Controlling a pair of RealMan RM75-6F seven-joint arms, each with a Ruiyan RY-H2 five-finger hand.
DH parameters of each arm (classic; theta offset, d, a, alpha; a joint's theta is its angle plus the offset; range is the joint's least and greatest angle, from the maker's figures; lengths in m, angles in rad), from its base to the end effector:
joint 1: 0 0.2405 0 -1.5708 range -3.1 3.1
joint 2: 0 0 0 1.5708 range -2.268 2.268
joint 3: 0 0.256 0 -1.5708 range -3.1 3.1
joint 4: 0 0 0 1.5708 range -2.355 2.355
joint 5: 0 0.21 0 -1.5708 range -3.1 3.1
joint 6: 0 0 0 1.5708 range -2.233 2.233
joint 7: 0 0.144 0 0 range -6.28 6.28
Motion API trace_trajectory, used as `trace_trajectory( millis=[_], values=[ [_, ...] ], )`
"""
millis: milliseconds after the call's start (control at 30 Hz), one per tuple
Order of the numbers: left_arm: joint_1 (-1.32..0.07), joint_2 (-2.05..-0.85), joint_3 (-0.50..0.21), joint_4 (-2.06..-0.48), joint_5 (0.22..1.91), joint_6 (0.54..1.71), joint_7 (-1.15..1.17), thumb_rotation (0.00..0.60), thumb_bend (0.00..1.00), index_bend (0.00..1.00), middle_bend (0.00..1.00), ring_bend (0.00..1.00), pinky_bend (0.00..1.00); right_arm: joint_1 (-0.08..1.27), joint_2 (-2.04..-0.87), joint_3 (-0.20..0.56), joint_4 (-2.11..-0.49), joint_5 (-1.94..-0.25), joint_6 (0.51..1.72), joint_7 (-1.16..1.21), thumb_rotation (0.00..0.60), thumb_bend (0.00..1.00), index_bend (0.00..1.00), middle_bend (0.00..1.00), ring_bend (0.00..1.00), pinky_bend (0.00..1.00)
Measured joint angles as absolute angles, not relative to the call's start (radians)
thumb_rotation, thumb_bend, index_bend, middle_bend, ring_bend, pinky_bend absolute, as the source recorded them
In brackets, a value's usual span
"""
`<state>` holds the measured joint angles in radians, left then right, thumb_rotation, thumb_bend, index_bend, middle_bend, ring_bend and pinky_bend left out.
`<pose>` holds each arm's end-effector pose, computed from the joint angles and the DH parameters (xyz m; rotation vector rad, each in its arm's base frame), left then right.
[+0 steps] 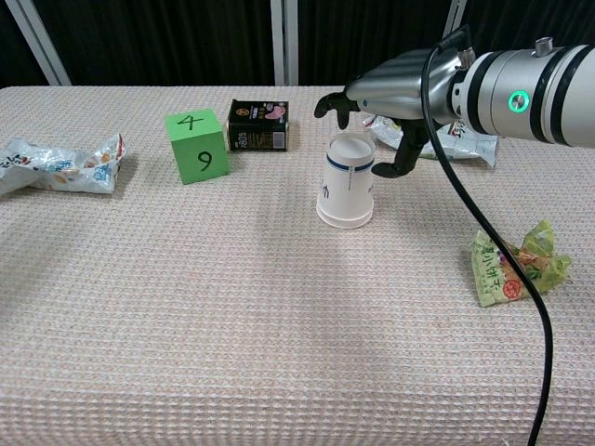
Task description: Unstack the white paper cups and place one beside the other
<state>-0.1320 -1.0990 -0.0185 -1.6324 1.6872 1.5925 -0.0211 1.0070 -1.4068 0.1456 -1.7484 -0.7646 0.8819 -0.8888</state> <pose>-0.2721 0.1842 0.1629 -1.5181 -0.7585 -1.1067 -0.0719 -0.3406 -0.0060 2.1639 -0.5646 0.6333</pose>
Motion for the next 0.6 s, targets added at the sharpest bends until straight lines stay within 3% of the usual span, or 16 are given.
trace_trajectory(
  millis=[600],
  values=[
    [-0.133,-1.097,-0.016,-1.639,1.678,1.578,-0.021,0.600,0.15,0.20,0.13,0.13,0.16,1.038,-1.416,0.110,-1.726,-0.818,0.893,-0.794,0.600,0.35,0.19,0.29,0.00,0.03]
  ],
)
